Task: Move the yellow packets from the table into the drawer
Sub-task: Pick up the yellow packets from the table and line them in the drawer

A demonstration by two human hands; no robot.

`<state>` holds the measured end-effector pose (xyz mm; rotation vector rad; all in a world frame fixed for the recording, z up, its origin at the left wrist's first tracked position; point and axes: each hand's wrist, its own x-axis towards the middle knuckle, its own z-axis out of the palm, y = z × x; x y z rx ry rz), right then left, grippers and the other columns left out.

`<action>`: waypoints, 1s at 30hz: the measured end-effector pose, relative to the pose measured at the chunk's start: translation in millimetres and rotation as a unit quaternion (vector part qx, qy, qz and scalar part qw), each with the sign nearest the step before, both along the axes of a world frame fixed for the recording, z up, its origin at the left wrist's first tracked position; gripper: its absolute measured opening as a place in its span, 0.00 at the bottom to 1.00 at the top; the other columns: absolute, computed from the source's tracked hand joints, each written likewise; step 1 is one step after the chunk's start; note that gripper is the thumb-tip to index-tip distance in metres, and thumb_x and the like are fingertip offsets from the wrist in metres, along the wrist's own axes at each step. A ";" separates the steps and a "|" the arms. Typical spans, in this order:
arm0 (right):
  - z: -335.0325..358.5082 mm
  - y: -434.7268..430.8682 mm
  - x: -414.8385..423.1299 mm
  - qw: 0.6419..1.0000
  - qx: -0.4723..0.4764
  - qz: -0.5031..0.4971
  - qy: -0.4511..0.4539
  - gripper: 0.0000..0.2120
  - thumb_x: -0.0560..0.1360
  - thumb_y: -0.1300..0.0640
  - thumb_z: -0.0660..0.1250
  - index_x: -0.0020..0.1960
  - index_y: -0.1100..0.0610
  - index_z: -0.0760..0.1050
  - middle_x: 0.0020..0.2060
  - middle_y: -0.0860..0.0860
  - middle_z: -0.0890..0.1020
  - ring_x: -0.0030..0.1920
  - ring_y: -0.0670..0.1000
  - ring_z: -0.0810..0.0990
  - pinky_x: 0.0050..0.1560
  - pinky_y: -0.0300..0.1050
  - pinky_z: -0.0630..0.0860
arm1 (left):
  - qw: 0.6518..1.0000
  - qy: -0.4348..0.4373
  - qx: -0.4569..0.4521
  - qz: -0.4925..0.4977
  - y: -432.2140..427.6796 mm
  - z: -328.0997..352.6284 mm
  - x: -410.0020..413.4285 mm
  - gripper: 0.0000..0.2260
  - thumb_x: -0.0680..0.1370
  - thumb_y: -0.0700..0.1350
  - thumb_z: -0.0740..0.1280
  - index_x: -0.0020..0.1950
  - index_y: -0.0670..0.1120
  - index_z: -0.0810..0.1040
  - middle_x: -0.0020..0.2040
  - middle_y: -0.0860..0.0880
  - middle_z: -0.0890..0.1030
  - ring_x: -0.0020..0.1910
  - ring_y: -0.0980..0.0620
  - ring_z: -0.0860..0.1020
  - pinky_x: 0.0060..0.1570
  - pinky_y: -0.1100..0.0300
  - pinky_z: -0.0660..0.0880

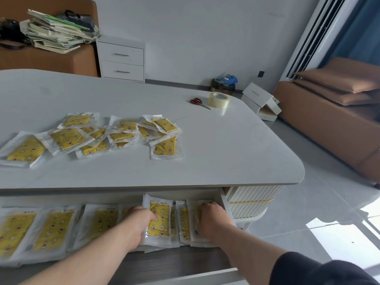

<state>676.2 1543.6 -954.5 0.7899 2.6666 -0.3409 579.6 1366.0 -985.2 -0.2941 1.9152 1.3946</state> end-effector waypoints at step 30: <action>-16.4 9.7 -2.4 0.996 -0.022 0.049 0.074 0.20 0.77 0.60 0.60 0.68 0.56 0.71 0.66 0.54 0.70 0.64 0.56 0.71 0.66 0.47 0.70 | 1.000 -0.010 0.012 0.006 -0.4 -14.4 -8.4 0.16 0.74 0.39 0.69 0.61 0.44 0.75 0.60 0.41 0.79 0.59 0.40 0.77 0.61 0.41 0.73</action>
